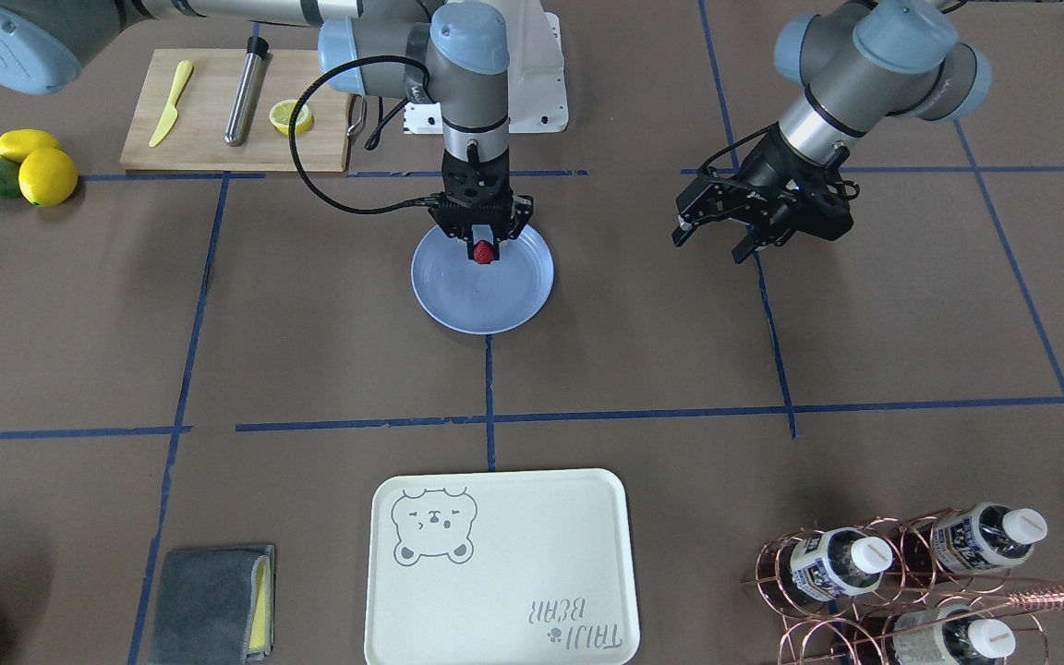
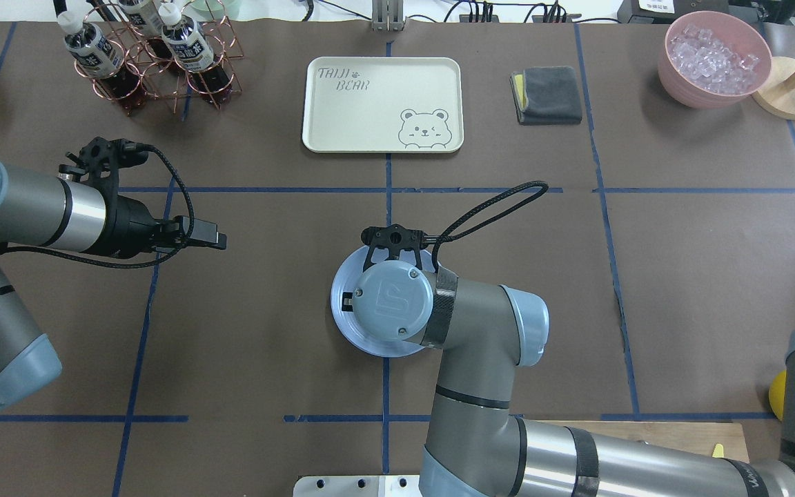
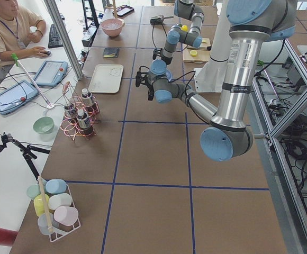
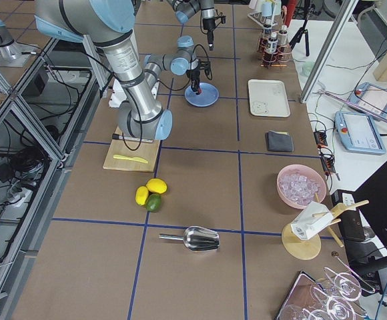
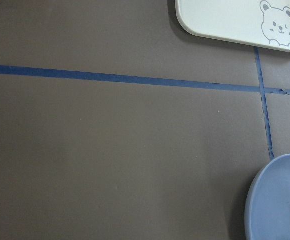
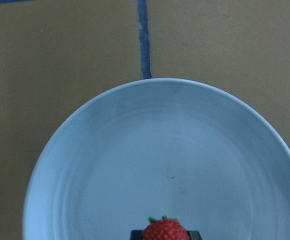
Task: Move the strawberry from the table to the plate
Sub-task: 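Lower the strawberry onto the plate and open the right gripper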
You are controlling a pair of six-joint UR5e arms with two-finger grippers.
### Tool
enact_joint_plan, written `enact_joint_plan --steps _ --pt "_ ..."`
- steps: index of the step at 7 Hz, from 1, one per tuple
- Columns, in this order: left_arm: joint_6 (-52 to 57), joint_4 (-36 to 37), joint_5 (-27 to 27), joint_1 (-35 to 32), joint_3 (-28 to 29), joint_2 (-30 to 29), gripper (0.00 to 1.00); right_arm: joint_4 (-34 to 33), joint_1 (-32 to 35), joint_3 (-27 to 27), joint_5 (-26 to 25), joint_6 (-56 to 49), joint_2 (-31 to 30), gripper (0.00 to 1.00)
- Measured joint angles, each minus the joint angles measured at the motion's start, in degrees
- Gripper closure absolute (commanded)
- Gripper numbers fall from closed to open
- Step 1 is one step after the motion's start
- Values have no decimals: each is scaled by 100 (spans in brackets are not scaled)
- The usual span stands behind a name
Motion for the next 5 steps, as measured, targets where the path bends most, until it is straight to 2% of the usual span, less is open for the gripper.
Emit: enact_joint_plan --steps 5 --pt "-3 -9 3 0 7 9 0 22 150 -146 14 8 39 100"
